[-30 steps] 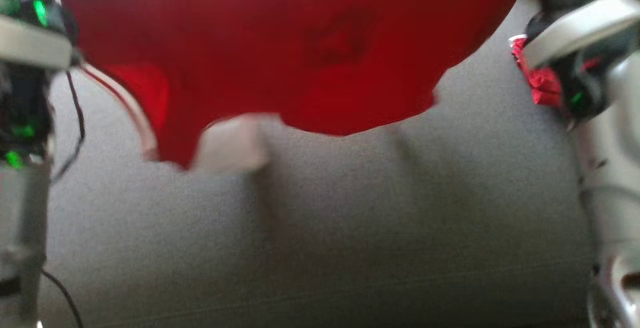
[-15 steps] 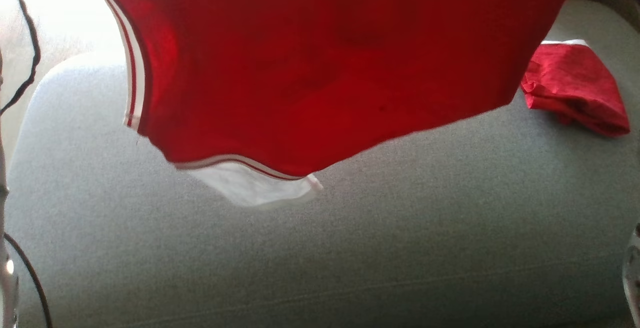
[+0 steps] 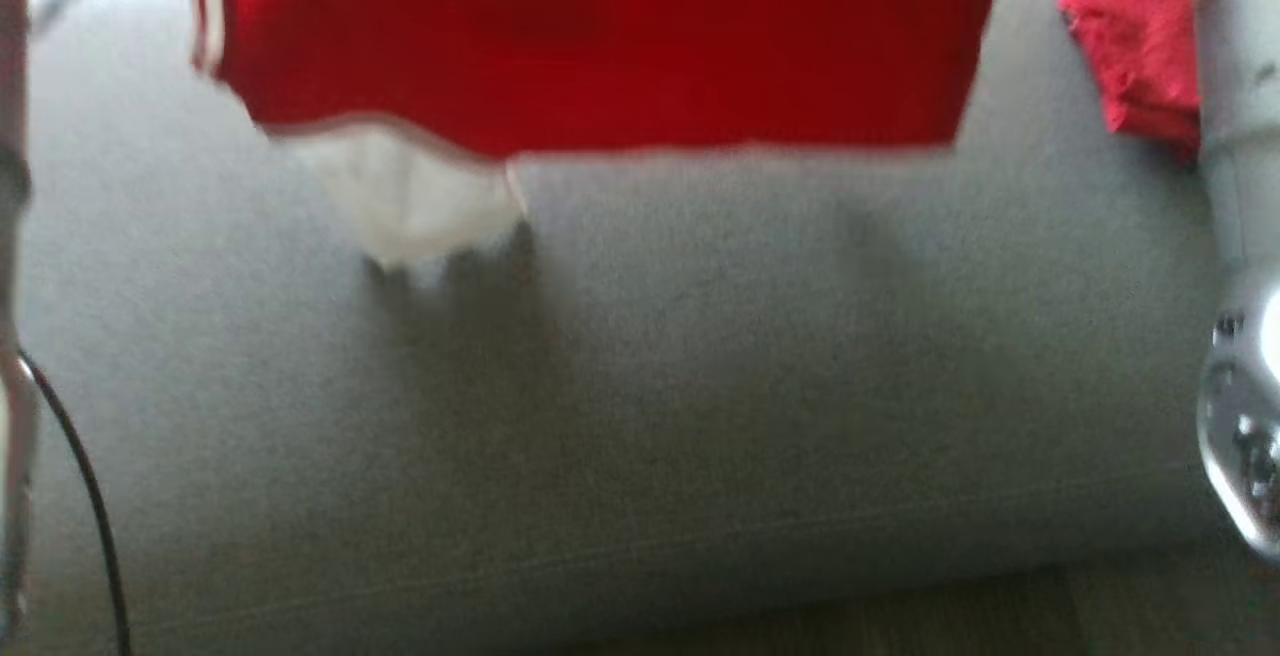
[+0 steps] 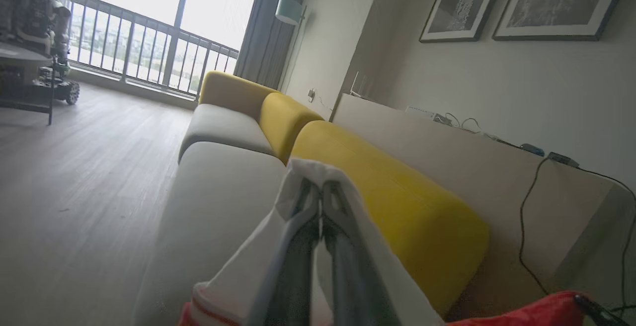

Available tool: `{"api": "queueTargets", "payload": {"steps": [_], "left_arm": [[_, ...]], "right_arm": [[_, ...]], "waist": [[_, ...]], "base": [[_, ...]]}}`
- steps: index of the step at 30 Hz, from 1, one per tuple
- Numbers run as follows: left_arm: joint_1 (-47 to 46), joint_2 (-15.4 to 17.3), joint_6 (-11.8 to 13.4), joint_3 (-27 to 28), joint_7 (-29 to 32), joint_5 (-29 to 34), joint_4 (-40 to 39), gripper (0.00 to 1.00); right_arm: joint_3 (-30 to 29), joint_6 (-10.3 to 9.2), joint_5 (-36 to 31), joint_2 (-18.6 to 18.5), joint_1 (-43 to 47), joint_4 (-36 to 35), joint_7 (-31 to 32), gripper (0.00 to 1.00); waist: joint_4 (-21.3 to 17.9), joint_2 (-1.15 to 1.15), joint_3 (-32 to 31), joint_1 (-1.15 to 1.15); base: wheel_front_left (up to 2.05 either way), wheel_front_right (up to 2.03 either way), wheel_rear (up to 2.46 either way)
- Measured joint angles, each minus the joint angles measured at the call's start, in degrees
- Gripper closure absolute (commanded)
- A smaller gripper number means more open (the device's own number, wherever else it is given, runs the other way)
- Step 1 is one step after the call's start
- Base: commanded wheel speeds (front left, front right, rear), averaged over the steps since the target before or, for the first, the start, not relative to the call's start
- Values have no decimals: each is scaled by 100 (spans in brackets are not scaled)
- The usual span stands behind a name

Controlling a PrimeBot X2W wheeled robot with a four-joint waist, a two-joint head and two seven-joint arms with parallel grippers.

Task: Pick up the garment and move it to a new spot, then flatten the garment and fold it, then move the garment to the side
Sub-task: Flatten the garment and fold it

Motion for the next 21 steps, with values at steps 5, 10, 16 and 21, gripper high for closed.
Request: {"api": "queueTargets", "payload": {"steps": [5,10,16,21], "left_arm": [[-1083,62,-274,-224,-1095,831,705,100],[-2178,68,-582,-341,-2142,1292,1187,100],[-2140,-51,-745,258,-2257,1340,600,100],[-759,-87,-746,223,-2263,857,-530,100]], "right_arm": [[-112,1,-522,191,-965,666,-1077,100],[-428,1,-1058,233,-1789,1238,-1845,100],[-555,1,-1475,155,-1876,1341,-1989,100],[-447,1,-1523,35,-1471,1507,-1989,100]], "waist": [[-57,0,591,0],[-129,0,1279,1],[-30,0,1959,1],[259,0,2204,1]], "base": [[0,0,0],[0,0,0],[0,0,0],[0,0,0]]}}
